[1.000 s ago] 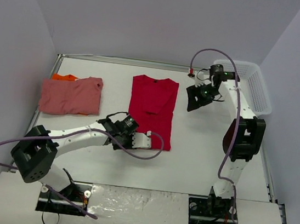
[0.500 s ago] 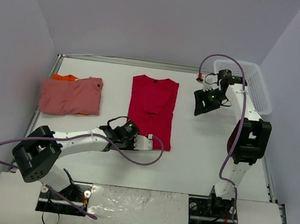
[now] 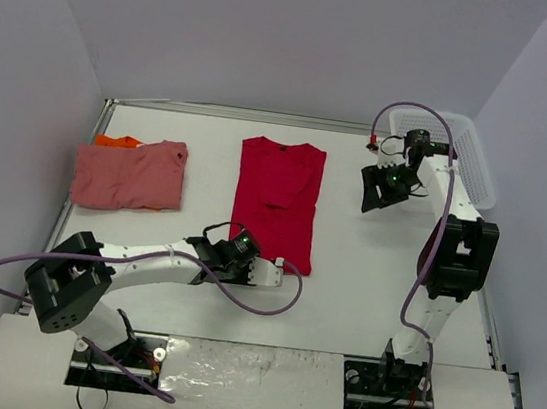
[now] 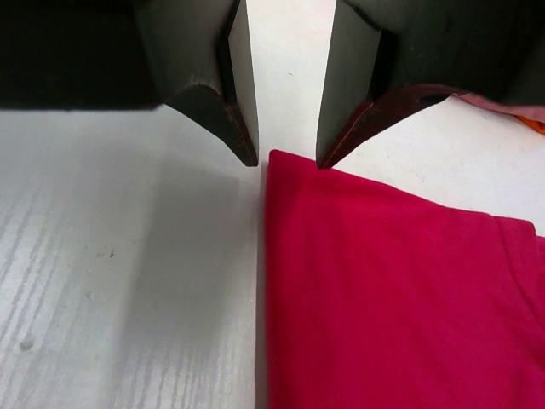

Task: Fold and stack the t-shirts
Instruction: Grab one side of the 2/3 rectangular tshirt with both arms

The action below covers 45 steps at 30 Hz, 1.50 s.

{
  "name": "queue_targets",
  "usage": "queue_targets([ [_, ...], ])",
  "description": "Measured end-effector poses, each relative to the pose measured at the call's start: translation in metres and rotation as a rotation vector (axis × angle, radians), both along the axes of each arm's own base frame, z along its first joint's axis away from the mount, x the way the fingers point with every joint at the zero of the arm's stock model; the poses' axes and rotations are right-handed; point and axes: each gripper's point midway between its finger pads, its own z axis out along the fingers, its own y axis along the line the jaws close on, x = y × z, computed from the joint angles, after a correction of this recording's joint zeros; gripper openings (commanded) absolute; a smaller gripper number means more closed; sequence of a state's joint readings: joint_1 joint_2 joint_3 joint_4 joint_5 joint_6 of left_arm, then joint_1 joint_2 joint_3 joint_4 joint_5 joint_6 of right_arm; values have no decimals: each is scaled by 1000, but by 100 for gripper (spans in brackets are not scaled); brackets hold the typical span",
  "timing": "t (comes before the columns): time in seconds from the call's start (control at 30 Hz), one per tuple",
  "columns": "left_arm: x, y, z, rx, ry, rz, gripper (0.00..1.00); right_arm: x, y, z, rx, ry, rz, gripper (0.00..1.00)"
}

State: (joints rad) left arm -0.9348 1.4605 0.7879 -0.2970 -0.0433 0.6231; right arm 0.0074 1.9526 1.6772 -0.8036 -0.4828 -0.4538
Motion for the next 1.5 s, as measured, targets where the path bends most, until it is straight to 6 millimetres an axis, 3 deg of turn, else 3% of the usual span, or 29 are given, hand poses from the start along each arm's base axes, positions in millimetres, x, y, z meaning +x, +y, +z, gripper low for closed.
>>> queue_targets([
  [0.23,15,4,-16,69,-49,36,32,0,0,0,2,-2,1,53],
  [0.5,32,0,-15,74,-118,70,31,-2,0,6,3,-20,1,53],
  [0.53,33,-1,-15,74,-122,72,27,-3,0,7,3,-22,1,53],
  [0.57,32,-1,-15,73,-121,72,15,-3,0,8,3,-24,1,52],
  [0.63,30,-1,-17,69,-109,74,3,-3,0,9,3,-27,4,47],
  [0.77,25,0,-18,70,-82,67,2,-5,0,10,2,-29,4,43],
  [0.87,17,1,-14,49,-47,64,2,-10,0,11,1,-30,7,41],
  [1.0,13,0,14,-54,-35,81,2,-21,4,15,-4,-40,30,41],
  [1.17,27,5,43,-165,-55,152,2,-46,39,18,-3,-44,146,42],
  [1.3,27,8,34,-160,-16,178,2,-76,78,10,58,3,267,37],
  [1.33,26,8,31,-155,-6,177,2,-81,82,8,69,17,285,33],
  [1.5,23,8,16,-129,36,182,2,-111,95,-10,116,131,373,31],
])
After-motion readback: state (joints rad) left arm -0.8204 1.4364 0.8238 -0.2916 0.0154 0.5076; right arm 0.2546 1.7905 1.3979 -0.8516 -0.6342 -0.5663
